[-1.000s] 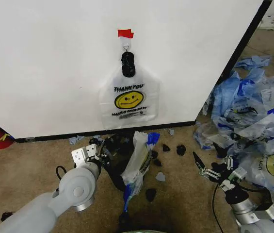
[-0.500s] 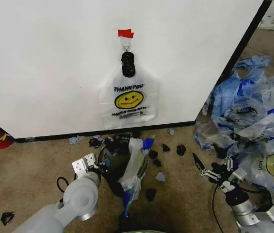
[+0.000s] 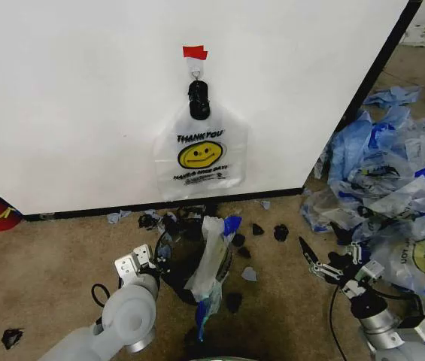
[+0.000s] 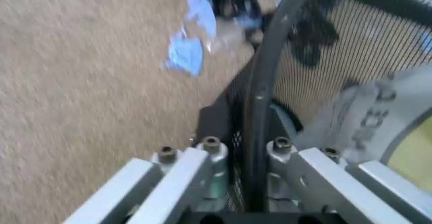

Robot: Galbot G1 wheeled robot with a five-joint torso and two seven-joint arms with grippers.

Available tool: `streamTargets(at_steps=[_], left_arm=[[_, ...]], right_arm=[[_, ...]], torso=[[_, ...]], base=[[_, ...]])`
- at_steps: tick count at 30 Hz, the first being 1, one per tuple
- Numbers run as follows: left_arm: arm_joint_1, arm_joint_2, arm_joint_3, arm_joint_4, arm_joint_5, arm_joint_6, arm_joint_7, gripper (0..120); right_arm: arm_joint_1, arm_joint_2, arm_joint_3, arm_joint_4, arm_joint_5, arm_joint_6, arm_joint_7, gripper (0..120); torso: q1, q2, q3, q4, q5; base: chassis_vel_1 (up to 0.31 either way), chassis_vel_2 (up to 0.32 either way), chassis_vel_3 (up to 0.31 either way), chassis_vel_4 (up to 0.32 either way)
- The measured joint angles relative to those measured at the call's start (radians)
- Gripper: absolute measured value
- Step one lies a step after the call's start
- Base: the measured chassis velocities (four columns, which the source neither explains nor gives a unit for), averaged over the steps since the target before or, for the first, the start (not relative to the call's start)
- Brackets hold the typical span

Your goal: Pick up the garbage bag from the wall and place it over the trash bin.

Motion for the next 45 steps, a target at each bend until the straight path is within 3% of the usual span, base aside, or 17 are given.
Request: streamTargets(at_steps=[10, 13, 16, 20, 22, 23, 25, 29, 30, 33, 35, 37, 45], left_arm=[[0.028, -0.001, -0.033, -0.06, 0.003, -0.003, 0.012, 41], [0.032, 0.017, -0.072, -0.1, -0.002, -0.002, 0.015, 56], [0.023, 0.032, -0.095, -0.12, -0.007, -0.003, 0.033, 63], [0.002, 0.08, -0.153, -0.151, 0.011, -0.004, 0.101, 80], [-0.003, 0.117, -0.189, -0.159, 0.029, -0.006, 0.143, 90], [-0.003, 0.117, -0.189, -0.159, 0.029, -0.006, 0.143, 90], [-0.003, 0.147, -0.219, -0.159, 0.053, -0.009, 0.179, 98], [0.01, 0.183, -0.255, -0.148, 0.115, -0.012, 0.216, 100], [0.01, 0.183, -0.255, -0.148, 0.115, -0.012, 0.216, 100], [0.029, 0.191, -0.274, -0.138, 0.139, -0.01, 0.22, 100], [0.047, 0.191, -0.29, -0.123, 0.152, -0.009, 0.218, 100], [0.064, 0.19, -0.302, -0.109, 0.155, -0.008, 0.211, 100], [0.119, 0.174, -0.321, -0.09, 0.191, 0.0, 0.195, 100]], right_arm=[[-0.017, -0.013, -0.01, 0.032, 0.056, -0.029, 0.026, 100], [-0.047, -0.046, -0.029, 0.092, 0.183, -0.088, 0.083, 100], [-0.067, -0.071, -0.041, 0.134, 0.263, -0.13, 0.124, 100], [-0.076, -0.169, -0.079, 0.242, 0.431, -0.26, 0.298, 100], [-0.023, -0.256, -0.123, 0.288, 0.491, -0.334, 0.446, 100], [-0.023, -0.256, -0.123, 0.288, 0.491, -0.334, 0.446, 100], [0.064, -0.326, -0.185, 0.302, 0.527, -0.382, 0.574, 100], [0.242, -0.394, -0.36, 0.293, 0.592, -0.451, 0.76, 100], [0.242, -0.394, -0.36, 0.293, 0.592, -0.451, 0.76, 100], [0.383, -0.399, -0.529, 0.247, 0.595, -0.493, 0.848, 100], [0.467, -0.386, -0.634, 0.229, 0.589, -0.529, 0.923, 100], [0.53, -0.368, -0.738, 0.216, 0.574, -0.563, 0.982, 100], [0.608, -0.334, -0.932, 0.232, 0.515, -0.638, 1.115, 100]], torso=[[0.0, 0.0, 0.0, 0.0, 0.0006], [0.0, 0.0, 0.0, 0.0, 0.0006], [0.0, 0.0, 0.0, 0.0001, 0.0004], [0.0, 0.0, 0.0, -0.0002, 0.0006], [0.0, 0.0, 0.0, 0.0002, 0.0004], [0.0, 0.0, 0.0, 0.0002, 0.0004], [0.0, 0.0, 0.0, 0.0004, 0.0006], [0.0, 0.0, 0.0, 0.0, 0.0], [0.0, 0.0, 0.0, 0.0, 0.0], [0.0, 0.0, 0.0, 0.0002, 0.0016], [0.0, 0.0, 0.0, 0.0001, 0.0], [0.0, 0.0, 0.0, 0.0003, 0.0007], [0.0, 0.0, 0.0, 0.0, 0.0004]], base=[[0.0, 0.0, 0.0, 0.0], [0.0, 0.0, 0.0, 0.0], [0.0, 0.0, 0.0, 0.0], [0.0, 0.0, 0.0, 0.0], [0.0, 0.0, 0.0, 0.0], [0.0, 0.0, 0.0, 0.0], [0.0, 0.0, 0.0, 0.0], [0.0, 0.0, 0.0, 0.0], [0.0, 0.0, 0.0, 0.0], [0.0, 0.0, 0.0, 0.0], [0.0, 0.0, 0.0, 0.0], [0.0, 0.0, 0.0, 0.0], [0.0, 0.0, 0.0, 0.0]])
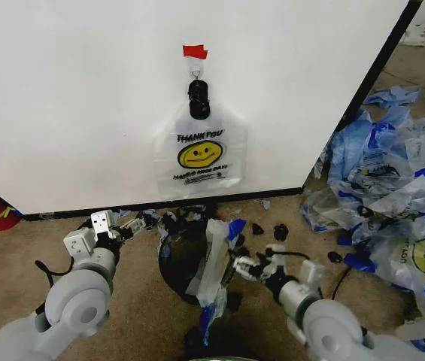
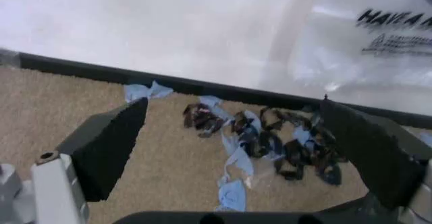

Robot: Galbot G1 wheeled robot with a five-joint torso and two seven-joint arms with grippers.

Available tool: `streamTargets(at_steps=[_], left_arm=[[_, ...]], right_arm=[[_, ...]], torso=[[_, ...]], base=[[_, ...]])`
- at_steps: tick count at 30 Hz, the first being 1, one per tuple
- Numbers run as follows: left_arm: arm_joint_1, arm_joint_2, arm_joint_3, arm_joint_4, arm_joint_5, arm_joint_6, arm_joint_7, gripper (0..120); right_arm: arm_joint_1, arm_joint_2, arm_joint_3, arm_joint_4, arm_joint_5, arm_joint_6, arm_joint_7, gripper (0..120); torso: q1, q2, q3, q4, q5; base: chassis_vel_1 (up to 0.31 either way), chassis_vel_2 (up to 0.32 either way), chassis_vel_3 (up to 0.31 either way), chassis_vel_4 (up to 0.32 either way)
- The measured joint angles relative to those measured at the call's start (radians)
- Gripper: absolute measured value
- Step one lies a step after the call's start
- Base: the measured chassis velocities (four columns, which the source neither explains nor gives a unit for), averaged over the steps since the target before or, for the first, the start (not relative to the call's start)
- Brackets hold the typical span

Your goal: Pick up the garbage bag from the wall and place it over the trash bin.

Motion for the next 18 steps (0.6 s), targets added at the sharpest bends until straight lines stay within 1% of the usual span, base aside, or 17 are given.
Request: streamTargets(at_steps=[5, 10, 15, 18], left_arm=[[0.016, -0.015, 0.001, 0.008, 0.024, 0.002, -0.001, 100], [0.017, -0.025, 0.012, 0.015, 0.032, 0.002, 0.0, 100], [0.013, -0.03, 0.028, 0.02, 0.033, 0.002, 0.0, 100], [0.012, -0.033, 0.038, 0.021, 0.036, 0.003, 0.0, 100]], right_arm=[[-0.015, 0.0, -0.029, 0.008, -0.05, -0.004, 0.02, 100], [-0.037, -0.001, -0.017, 0.026, -0.075, -0.002, 0.027, 100], [-0.062, 0.002, -0.003, 0.044, -0.097, -0.01, 0.064, 100], [-0.069, 0.012, 0.0, 0.03, -0.121, -0.016, 0.091, 100]], torso=[[0.0, 0.0, 0.0, 0.0, 0.0003], [0.0, 0.0, 0.0, 0.0, 0.0002], [0.0, 0.0, 0.0, 0.0, 0.0002], [0.0, 0.0, 0.0, 0.0, 0.0002]], base=[[0.0, 0.0, 0.0, 0.0], [0.0, 0.0, 0.0, 0.0], [0.0, 0.0, 0.0, 0.0], [0.0, 0.0, 0.0, 0.0]])
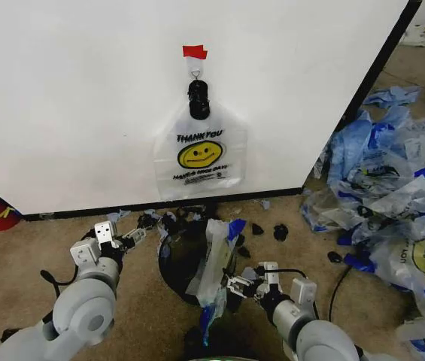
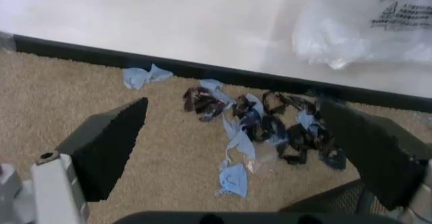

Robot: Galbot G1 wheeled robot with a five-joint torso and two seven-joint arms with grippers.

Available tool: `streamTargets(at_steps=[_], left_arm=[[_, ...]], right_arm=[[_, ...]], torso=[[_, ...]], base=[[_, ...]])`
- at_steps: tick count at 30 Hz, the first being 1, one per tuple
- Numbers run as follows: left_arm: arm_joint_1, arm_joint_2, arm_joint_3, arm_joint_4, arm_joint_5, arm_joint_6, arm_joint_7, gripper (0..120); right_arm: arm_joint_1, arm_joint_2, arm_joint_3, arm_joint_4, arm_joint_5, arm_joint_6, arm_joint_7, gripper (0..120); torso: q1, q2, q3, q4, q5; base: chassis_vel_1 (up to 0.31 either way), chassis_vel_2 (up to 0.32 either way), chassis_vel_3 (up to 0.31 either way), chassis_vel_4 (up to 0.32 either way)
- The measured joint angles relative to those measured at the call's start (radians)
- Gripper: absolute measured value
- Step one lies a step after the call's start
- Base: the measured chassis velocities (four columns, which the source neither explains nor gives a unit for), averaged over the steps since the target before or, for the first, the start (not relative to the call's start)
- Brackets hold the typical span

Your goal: Pick up the garbage bag from the wall and place it over the trash bin.

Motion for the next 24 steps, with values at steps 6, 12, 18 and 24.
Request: streamTargets(at_steps=[6, 12, 18, 24], left_arm=[[0.013, -0.004, 0.007, 0.001, 0.015, 0.0, 0.0, 100], [0.032, -0.011, 0.007, 0.001, 0.023, 0.0, 0.0, 100], [0.05, -0.018, 0.007, -0.001, 0.033, 0.0, 0.0, 100], [0.053, -0.02, 0.011, -0.002, 0.038, 0.0, -0.001, 100]], right_arm=[[0.015, 0.023, -0.005, -0.017, -0.004, -0.008, 0.012, 100], [0.038, 0.042, -0.023, -0.033, -0.007, -0.015, 0.025, 100], [0.055, 0.069, -0.04, -0.062, -0.017, -0.021, 0.047, 100], [0.064, 0.083, -0.048, -0.071, -0.023, -0.021, 0.048, 100]], torso=[[0.0, 0.0, 0.0, 0.0002, 0.0001], [0.0, 0.0, 0.0, 0.0002, 0.0], [0.0, 0.0, 0.0, 0.0001, 0.0], [0.0, 0.0, 0.0, 0.0001, 0.0]], base=[[0.0, 0.0, 0.0, 0.0], [0.0, 0.0, 0.0, 0.0], [0.0, 0.0, 0.0, 0.0], [0.0, 0.0, 0.0, 0.0]])
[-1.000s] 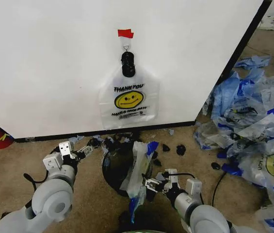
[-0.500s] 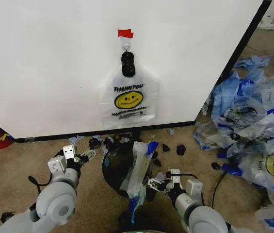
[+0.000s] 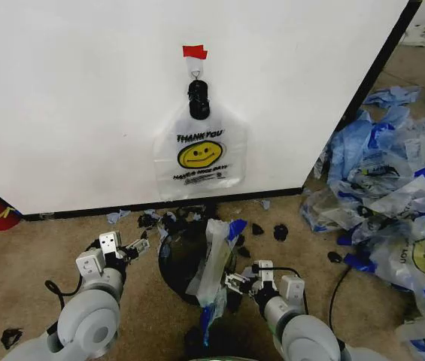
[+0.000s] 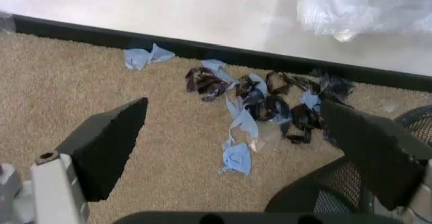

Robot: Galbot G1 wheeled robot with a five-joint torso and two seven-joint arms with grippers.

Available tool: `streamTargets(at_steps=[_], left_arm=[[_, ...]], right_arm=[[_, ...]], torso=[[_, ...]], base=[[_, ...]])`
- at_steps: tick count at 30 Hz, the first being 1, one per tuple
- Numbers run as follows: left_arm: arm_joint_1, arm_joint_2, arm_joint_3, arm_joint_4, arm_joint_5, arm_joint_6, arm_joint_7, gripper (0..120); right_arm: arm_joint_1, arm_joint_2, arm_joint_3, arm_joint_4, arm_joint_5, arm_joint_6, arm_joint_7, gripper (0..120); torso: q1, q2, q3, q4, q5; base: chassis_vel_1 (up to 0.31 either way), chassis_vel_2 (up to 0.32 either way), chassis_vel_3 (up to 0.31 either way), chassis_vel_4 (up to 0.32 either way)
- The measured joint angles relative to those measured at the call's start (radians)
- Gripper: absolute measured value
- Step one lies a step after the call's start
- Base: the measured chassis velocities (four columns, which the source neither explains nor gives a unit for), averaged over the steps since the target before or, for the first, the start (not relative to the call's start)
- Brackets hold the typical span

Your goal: Pick up the garbage bag from the wall and place it over the trash bin.

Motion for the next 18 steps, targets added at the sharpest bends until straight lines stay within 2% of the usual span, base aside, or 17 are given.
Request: streamTargets(at_steps=[2, 18], left_arm=[[0.0, -0.003, 0.005, 0.0, 0.003, 0.0, 0.0, 100], [0.0, -0.018, 0.063, 0.007, 0.043, -0.003, 0.001, 100]], right_arm=[[0.003, 0.005, -0.005, -0.005, -0.003, 0.0, 0.01, 100], [0.026, 0.005, -0.03, -0.029, 0.001, -0.018, 0.056, 43]], torso=[[0.0, 0.0, 0.0, 0.0, 0.0], [0.0, 0.0, 0.0, 0.0001, 0.0]], base=[[0.0, 0.0, 0.0, 0.0], [0.0, 0.0, 0.0, 0.0]])
